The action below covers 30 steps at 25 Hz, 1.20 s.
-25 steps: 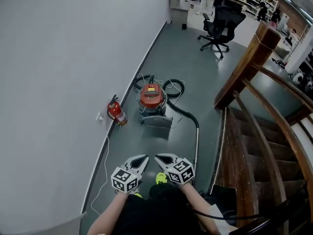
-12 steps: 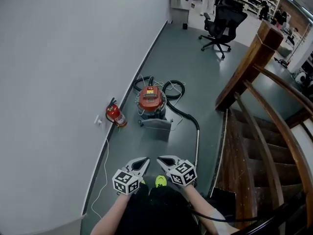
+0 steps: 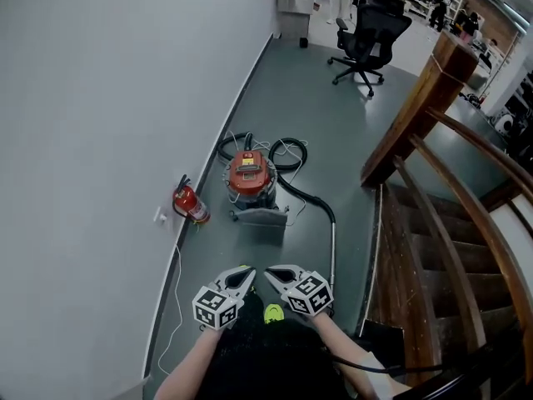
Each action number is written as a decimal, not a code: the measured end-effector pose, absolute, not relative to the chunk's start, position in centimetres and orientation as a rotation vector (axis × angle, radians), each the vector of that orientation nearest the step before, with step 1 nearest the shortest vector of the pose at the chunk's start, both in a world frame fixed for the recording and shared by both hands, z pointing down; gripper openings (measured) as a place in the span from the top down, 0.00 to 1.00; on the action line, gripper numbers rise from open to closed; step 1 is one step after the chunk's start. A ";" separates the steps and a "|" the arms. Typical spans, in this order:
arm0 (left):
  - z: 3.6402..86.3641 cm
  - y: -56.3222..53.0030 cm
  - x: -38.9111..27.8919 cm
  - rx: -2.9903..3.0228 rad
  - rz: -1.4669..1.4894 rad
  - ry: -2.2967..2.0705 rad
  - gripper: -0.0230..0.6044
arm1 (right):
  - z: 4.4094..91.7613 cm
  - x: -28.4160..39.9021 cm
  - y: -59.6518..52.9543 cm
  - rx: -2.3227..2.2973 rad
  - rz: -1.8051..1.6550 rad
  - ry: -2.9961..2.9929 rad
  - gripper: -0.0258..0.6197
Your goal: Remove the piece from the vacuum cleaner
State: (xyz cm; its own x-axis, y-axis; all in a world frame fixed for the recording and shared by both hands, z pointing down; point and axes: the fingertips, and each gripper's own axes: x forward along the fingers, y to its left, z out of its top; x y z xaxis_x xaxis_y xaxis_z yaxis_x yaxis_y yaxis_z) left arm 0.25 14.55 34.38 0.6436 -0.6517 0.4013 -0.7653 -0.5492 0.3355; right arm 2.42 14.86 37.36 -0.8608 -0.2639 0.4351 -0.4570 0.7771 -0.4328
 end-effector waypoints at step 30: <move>34.6 0.5 -2.1 2.468 0.383 -0.819 0.95 | 36.5 -1.9 0.3 0.753 0.808 -2.528 0.94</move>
State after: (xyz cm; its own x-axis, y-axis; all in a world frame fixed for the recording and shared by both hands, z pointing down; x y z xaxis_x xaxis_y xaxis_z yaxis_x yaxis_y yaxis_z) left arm -2.09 0.50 34.57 0.7786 -0.4761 0.4088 -0.6190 -0.6896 0.3759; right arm -1.87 0.31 36.47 -0.7841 -0.3728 0.4962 -0.5914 0.6911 -0.4154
